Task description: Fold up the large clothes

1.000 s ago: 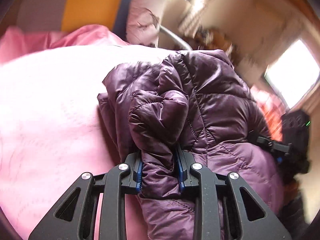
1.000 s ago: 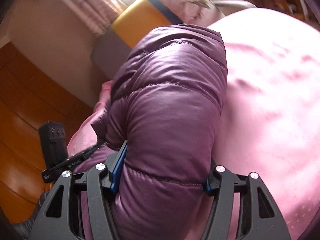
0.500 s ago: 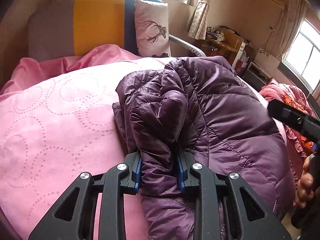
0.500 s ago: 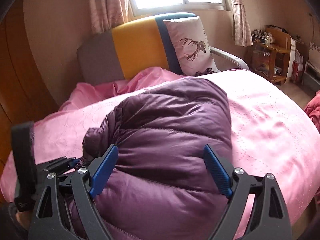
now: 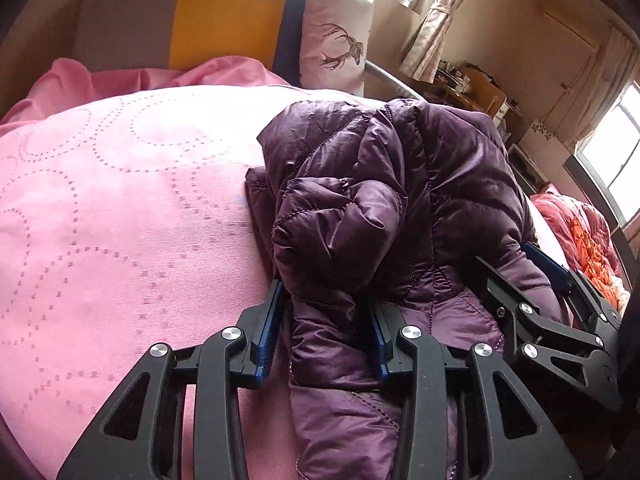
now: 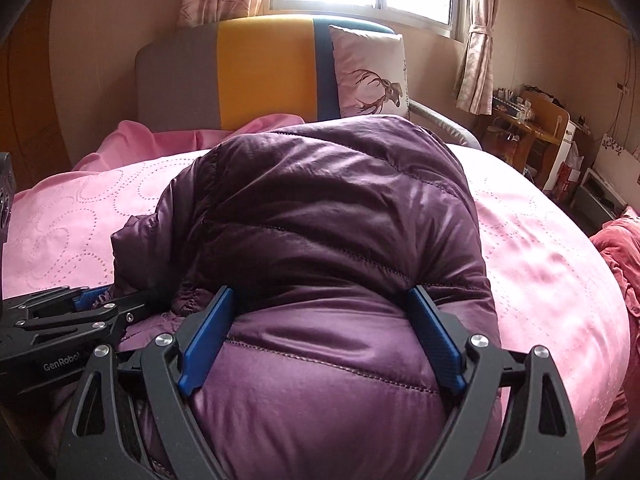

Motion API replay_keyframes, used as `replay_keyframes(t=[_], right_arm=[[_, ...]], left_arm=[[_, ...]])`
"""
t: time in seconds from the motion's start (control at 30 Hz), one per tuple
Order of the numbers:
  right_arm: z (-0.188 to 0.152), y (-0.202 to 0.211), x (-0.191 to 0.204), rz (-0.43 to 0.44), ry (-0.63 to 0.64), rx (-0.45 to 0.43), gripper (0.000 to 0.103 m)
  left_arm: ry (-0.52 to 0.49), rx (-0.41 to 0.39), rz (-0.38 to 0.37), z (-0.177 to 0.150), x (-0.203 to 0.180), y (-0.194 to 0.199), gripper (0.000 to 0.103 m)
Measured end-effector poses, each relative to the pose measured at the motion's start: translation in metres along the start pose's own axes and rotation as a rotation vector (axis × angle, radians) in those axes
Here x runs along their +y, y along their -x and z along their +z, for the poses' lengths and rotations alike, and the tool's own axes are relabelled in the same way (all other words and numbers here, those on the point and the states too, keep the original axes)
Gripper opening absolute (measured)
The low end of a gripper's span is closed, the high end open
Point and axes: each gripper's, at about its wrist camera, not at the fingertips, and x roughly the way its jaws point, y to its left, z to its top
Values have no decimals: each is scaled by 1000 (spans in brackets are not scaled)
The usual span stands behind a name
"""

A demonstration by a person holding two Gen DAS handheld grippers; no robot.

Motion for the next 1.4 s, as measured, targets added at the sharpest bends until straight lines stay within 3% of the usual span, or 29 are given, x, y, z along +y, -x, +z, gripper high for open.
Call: replay_keyframes(t=[0.03,0.1,0.17,0.3,0.5,0.6,1.0,1.17,1.4], right_arm=[[1,6,-2,7,-10,-5,87],[-1,24,-5,14,-34,-23,88],[-7,43,-4,16,-55,-48,92],[-24,73,-1,27,-68,-74,96],[-44,107,1,51,-84,-34,96],[-51,124,-1,51,-104,-30,99],[-64,165,4,-111,-212,-71,101],[-69,182,11,-148,-214,-101,101],[-82,190,18,-164,-210,-77,101]], left_arm=[[15,-10,45,0,1,6,67],[46,-28,68,-1,5,17,79],[74,-44,59,-5,8,34,83],[54,-108,111,-15,-3,68,87],[26,-154,174,-33,-25,99,98],[17,-178,194,-45,-32,112,99],[-6,-259,296,-75,-42,148,99],[-12,-276,302,-85,-41,155,99],[-11,-267,331,-93,-41,156,99]])
